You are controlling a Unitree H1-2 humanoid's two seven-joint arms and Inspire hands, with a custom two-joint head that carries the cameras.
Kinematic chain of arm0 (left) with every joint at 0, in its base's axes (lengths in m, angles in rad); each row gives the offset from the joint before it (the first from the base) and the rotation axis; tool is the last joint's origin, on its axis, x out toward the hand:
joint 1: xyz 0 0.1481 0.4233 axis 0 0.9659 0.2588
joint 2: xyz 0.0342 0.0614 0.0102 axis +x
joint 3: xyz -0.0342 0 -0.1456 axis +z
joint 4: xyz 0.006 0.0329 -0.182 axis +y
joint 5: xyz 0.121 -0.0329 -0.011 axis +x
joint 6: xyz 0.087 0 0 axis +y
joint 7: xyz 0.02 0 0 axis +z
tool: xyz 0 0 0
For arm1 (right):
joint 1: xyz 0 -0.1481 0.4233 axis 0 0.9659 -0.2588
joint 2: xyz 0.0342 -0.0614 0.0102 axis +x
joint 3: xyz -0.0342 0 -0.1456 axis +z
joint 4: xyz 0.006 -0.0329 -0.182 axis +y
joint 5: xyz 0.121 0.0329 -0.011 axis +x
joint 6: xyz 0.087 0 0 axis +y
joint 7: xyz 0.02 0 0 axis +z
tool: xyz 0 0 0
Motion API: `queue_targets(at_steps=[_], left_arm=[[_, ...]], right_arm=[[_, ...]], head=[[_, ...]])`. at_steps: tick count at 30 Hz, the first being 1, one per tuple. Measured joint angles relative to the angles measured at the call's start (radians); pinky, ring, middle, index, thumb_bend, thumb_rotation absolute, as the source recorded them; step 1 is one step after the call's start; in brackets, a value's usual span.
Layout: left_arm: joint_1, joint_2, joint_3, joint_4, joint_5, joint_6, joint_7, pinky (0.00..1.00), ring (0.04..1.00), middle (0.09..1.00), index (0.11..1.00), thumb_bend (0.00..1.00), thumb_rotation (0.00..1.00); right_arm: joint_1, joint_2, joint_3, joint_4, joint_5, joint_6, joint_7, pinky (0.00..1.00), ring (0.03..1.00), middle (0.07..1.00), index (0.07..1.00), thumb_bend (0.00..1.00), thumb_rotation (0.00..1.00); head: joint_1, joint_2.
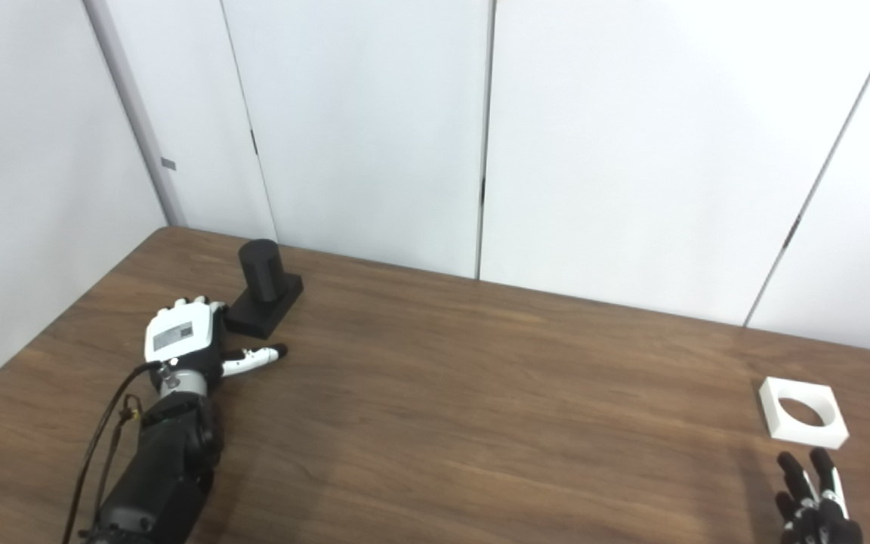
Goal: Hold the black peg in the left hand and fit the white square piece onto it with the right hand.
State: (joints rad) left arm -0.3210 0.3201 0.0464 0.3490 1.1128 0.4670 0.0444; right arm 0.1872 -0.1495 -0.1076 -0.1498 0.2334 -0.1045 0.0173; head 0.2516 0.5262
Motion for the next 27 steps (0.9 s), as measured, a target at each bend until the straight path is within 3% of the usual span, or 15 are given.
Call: queue_targets(at_steps=[21, 27], left_arm=[[-0.125, -0.004, -0.015, 0.238, 0.008, -0.001, 0.142, 1.0, 0.927, 0.88, 0.788, 0.9, 0.76], [-0.146, -0.004, -0.022, 0.272, -0.007, -0.001, 0.172, 1.0, 0.919, 0.87, 0.769, 0.85, 0.7]], right_arm=[[0.002, 0.001, 0.0, -0.004, -0.007, -0.001, 0.0, 1.0, 1.0, 0.932, 1.0, 0.64, 0.99], [0.004, 0.001, 0.0, -0.005, -0.007, -0.001, 0.0, 1.0, 1.0, 0.938, 1.0, 0.63, 0.98]], head=[[-0.009, 0.006], [-0.011, 0.008]])
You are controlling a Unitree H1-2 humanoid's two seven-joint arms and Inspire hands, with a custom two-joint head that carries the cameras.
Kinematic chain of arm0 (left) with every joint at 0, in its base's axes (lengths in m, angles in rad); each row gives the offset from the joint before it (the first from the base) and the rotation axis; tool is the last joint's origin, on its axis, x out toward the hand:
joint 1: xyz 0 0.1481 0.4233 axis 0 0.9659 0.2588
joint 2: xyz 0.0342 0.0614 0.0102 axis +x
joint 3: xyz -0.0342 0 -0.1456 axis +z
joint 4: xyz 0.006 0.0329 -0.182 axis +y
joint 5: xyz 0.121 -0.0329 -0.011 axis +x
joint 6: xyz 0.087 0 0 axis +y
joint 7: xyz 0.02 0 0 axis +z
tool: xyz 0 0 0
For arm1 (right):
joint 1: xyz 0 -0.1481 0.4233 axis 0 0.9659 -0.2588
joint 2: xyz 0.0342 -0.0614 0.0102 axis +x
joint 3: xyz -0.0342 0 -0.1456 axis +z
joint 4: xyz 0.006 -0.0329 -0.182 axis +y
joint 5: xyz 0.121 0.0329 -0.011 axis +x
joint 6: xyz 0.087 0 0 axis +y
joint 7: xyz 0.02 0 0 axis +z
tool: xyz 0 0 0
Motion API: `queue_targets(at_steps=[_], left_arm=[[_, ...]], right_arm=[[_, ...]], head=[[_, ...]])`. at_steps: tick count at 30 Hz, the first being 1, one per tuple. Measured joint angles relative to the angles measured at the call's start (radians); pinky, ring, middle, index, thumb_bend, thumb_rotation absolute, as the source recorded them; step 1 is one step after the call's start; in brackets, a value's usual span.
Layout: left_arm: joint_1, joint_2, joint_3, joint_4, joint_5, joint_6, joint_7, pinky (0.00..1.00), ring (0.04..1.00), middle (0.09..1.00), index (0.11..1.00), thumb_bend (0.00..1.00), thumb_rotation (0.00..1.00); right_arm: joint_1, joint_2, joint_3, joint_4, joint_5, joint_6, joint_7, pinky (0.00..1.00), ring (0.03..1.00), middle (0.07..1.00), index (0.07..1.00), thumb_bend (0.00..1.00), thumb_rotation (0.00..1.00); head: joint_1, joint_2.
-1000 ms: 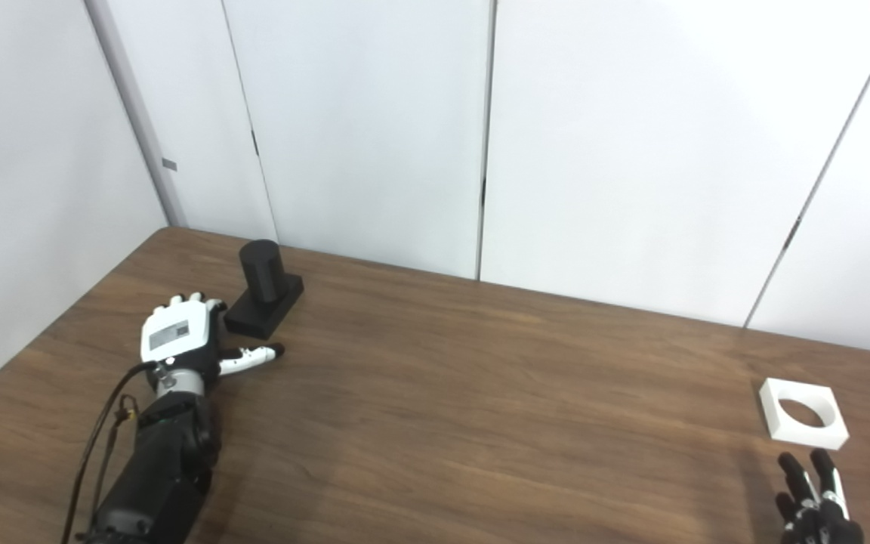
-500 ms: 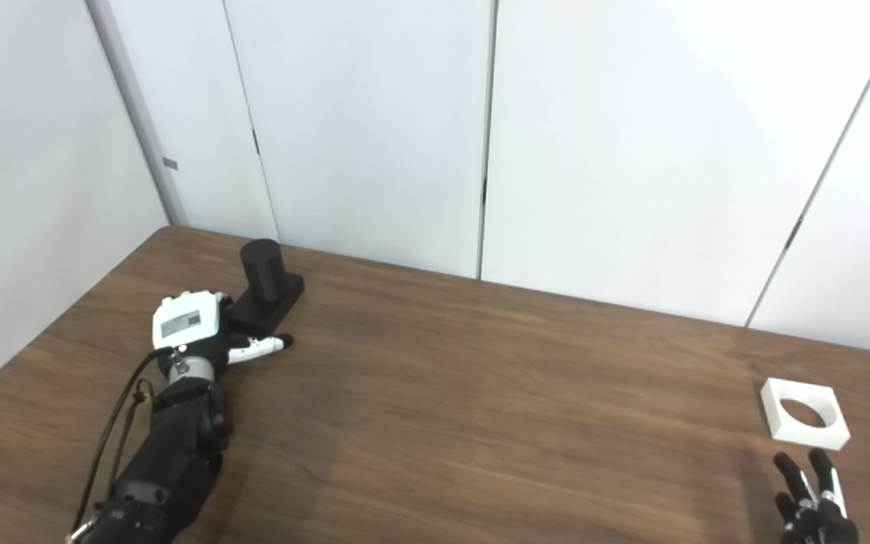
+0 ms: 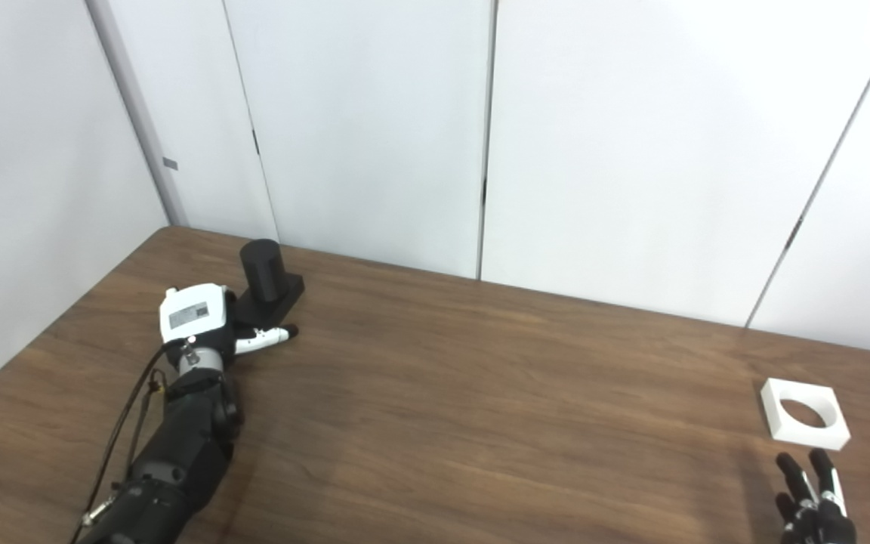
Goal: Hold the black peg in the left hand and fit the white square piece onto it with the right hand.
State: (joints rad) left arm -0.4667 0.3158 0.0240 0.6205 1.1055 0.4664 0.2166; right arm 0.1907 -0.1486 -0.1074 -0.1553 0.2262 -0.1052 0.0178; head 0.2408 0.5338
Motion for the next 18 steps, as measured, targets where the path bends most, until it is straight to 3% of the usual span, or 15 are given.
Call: queue_targets(at_steps=[5, 12, 15, 18], left_arm=[[-0.002, 0.001, -0.021, 0.001, -0.017, 0.0, 0.026, 1.0, 0.894, 0.846, 0.724, 0.76, 0.61], [-0.002, 0.014, -0.061, -0.002, -0.066, -0.006, 0.082, 0.99, 0.871, 0.817, 0.689, 0.62, 0.37], [-0.003, 0.015, -0.064, -0.011, -0.096, -0.007, 0.094, 0.96, 0.868, 0.811, 0.622, 0.61, 0.21], [-0.007, 0.016, -0.072, -0.028, -0.124, -0.009, 0.111, 0.94, 0.852, 0.793, 0.508, 0.52, 0.08]], right_arm=[[0.002, 0.001, 0.0, -0.005, 0.0, 0.001, 0.0, 1.0, 1.0, 0.943, 1.0, 0.63, 0.98], [0.002, 0.001, 0.0, -0.006, -0.001, 0.001, 0.0, 1.0, 1.0, 0.939, 1.0, 0.61, 0.99], [0.002, 0.002, 0.001, -0.006, -0.001, 0.001, 0.0, 1.0, 1.0, 0.94, 1.0, 0.59, 0.99], [0.002, 0.002, 0.001, -0.009, -0.001, 0.006, -0.001, 1.0, 1.0, 0.94, 1.0, 0.58, 1.0]], head=[[-0.003, 0.002], [-0.005, 0.003], [-0.005, 0.003], [-0.005, 0.006]])
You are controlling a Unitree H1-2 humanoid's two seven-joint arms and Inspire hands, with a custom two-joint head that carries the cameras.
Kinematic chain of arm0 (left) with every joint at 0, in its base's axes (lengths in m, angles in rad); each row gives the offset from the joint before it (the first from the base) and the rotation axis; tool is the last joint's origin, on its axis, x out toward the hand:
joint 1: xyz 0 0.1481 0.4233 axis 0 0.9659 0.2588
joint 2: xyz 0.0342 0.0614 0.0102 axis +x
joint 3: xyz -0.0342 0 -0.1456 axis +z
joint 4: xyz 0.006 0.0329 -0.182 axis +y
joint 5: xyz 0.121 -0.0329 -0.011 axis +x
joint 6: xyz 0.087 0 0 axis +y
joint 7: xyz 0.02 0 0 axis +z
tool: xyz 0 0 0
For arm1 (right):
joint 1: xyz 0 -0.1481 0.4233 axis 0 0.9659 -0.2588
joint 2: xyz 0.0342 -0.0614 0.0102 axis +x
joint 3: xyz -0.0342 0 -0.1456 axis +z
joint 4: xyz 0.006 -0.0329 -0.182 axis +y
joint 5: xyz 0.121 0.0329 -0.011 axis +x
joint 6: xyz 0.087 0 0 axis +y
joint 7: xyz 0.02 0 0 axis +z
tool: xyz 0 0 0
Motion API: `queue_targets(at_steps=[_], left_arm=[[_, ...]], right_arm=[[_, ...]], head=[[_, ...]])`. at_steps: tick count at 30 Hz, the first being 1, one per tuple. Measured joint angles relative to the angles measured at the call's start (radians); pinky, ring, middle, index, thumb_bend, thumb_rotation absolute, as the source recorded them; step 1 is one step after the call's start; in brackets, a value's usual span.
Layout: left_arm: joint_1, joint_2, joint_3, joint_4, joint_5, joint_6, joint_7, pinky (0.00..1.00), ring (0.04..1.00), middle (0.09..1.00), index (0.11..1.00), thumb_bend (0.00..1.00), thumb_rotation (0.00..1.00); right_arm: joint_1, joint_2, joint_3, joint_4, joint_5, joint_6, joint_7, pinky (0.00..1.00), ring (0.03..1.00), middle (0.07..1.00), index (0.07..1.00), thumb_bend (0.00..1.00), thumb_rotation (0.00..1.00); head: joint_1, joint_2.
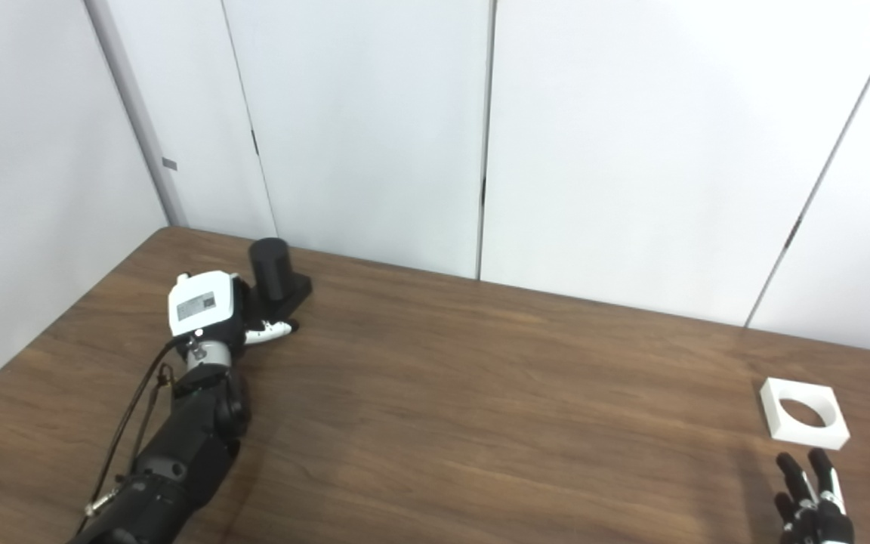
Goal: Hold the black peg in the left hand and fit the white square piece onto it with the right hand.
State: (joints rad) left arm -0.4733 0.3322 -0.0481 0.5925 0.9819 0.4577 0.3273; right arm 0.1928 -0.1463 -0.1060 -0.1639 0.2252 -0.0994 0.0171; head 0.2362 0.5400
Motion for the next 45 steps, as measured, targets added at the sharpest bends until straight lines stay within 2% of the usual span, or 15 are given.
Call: queue_targets(at_steps=[5, 18, 21, 28, 33, 38, 41, 45], left_arm=[[-0.002, 0.006, -0.015, -0.003, -0.029, -0.001, 0.03, 0.9, 0.832, 0.774, 0.492, 0.51, 0.07], [0.002, 0.018, -0.033, -0.013, -0.052, 0.0, 0.029, 0.85, 0.819, 0.772, 0.489, 0.51, 0.06], [0.011, 0.023, -0.038, -0.033, -0.087, -0.003, 0.033, 0.87, 0.824, 0.771, 0.484, 0.51, 0.06], [0.092, 0.034, -0.05, -0.176, -0.164, -0.042, 0.011, 0.95, 0.841, 0.763, 0.485, 0.51, 0.05], [0.159, 0.034, -0.088, -0.301, -0.166, -0.047, -0.022, 0.97, 0.838, 0.761, 0.487, 0.51, 0.05], [0.221, 0.02, -0.105, -0.434, -0.183, -0.078, -0.038, 1.0, 0.87, 0.784, 0.486, 0.51, 0.05], [0.259, 0.002, -0.113, -0.514, -0.208, -0.084, -0.085, 1.0, 0.887, 0.802, 0.487, 0.5, 0.05], [0.317, -0.007, -0.135, -0.573, -0.234, -0.147, -0.124, 1.0, 0.899, 0.813, 0.488, 0.5, 0.05]], right_arm=[[0.0, 0.001, 0.001, -0.005, 0.0, 0.015, -0.001, 1.0, 1.0, 0.938, 1.0, 0.56, 1.0], [0.002, 0.001, 0.001, -0.008, -0.001, 0.017, -0.002, 1.0, 1.0, 0.931, 1.0, 0.55, 1.0], [0.005, 0.002, 0.002, -0.012, -0.001, 0.021, -0.004, 1.0, 1.0, 0.932, 1.0, 0.54, 1.0], [0.016, 0.002, 0.008, -0.024, -0.008, 0.039, -0.009, 1.0, 1.0, 0.94, 1.0, 0.48, 1.0], [0.024, 0.003, 0.02, -0.035, -0.017, 0.052, -0.014, 1.0, 1.0, 0.942, 1.0, 0.43, 1.0], [0.029, 0.004, 0.033, -0.044, -0.044, 0.054, -0.033, 1.0, 0.99, 0.924, 1.0, 0.46, 1.0], [0.029, 0.004, 0.037, -0.044, -0.055, 0.053, -0.038, 1.0, 0.968, 0.912, 1.0, 0.46, 1.0], [0.03, 0.006, 0.041, -0.046, -0.063, 0.053, -0.044, 1.0, 0.937, 0.899, 1.0, 0.47, 1.0]], head=[[0.0, 0.0], [-0.015, 0.011], [-0.018, 0.012], [-0.043, 0.023], [-0.058, 0.029], [-0.08, 0.038], [-0.097, 0.046], [-0.116, 0.055]])
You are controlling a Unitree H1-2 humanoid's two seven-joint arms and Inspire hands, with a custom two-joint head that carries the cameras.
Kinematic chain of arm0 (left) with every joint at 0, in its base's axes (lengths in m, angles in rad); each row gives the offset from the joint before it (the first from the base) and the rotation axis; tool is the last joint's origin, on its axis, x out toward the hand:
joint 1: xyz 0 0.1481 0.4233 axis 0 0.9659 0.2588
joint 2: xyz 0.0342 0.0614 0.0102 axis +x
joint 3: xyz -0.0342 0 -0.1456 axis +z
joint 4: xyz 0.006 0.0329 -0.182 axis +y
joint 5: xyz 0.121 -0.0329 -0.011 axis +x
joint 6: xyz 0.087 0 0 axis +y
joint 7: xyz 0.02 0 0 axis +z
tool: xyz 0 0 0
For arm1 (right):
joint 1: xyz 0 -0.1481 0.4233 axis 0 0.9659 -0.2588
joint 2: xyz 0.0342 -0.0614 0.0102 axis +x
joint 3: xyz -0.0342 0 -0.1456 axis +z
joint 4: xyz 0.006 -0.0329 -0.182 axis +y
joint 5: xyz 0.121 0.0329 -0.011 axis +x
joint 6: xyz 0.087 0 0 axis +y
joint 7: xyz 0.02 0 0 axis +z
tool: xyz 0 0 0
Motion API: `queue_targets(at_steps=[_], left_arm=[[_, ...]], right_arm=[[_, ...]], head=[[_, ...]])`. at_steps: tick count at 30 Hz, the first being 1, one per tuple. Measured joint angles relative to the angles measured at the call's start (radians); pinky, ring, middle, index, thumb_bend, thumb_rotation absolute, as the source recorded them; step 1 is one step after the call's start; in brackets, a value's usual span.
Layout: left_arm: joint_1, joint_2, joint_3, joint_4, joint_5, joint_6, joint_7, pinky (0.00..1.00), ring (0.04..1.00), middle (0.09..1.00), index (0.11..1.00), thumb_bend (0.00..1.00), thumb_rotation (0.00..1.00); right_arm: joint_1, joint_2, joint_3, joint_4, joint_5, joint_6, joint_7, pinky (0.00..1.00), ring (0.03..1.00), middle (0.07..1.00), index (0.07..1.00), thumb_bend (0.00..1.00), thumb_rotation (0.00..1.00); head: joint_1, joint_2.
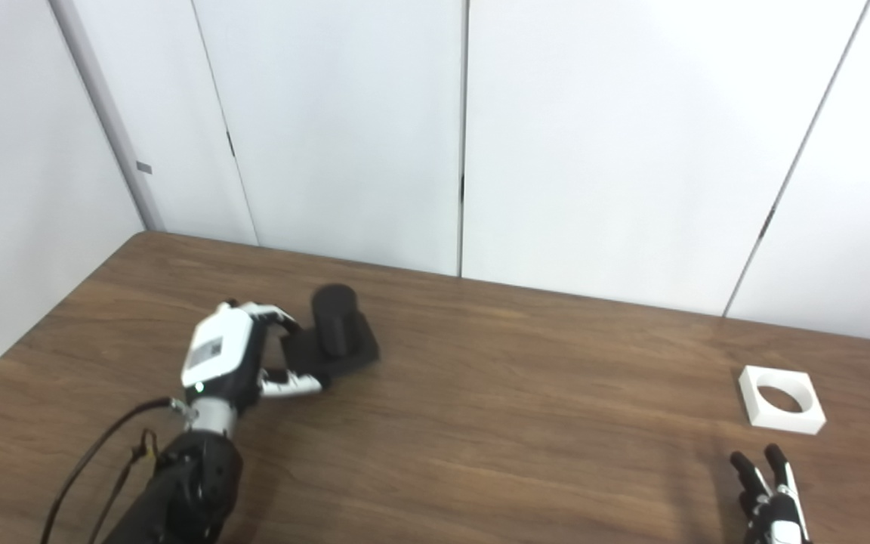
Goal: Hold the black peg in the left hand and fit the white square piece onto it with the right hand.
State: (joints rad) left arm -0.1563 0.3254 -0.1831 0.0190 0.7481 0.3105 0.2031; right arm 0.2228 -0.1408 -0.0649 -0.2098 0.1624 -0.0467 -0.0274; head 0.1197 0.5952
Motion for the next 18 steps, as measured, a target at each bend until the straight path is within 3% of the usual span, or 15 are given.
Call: queue_targets(at_steps=[5, 9, 13, 18], left_arm=[[0.071, 0.005, -0.023, -0.039, -0.007, -0.094, -0.017, 1.0, 0.913, 0.829, 0.486, 0.51, 0.06], [0.109, 0.006, -0.032, -0.1, -0.009, -0.105, -0.067, 1.0, 0.936, 0.852, 0.487, 0.51, 0.06], [0.162, -0.01, -0.045, -0.171, -0.021, -0.112, -0.126, 1.0, 0.945, 0.857, 0.487, 0.51, 0.05], [0.207, -0.024, -0.076, -0.213, -0.038, -0.167, -0.169, 1.0, 0.957, 0.869, 0.487, 0.51, 0.05]], right_arm=[[0.001, 0.001, 0.004, -0.001, -0.011, 0.0, -0.014, 1.0, 0.904, 0.859, 1.0, 0.48, 1.0], [0.001, 0.002, 0.008, -0.001, -0.013, 0.0, -0.018, 1.0, 0.901, 0.854, 1.0, 0.5, 1.0], [0.002, 0.003, 0.009, -0.002, -0.006, -0.001, -0.019, 1.0, 0.893, 0.855, 1.0, 0.47, 1.0], [0.003, 0.004, 0.013, -0.004, 0.007, 0.001, -0.021, 0.99, 0.879, 0.841, 0.996, 0.48, 1.0]], head=[[-0.028, 0.02], [-0.042, 0.031], [-0.064, 0.051], [-0.111, 0.078]])
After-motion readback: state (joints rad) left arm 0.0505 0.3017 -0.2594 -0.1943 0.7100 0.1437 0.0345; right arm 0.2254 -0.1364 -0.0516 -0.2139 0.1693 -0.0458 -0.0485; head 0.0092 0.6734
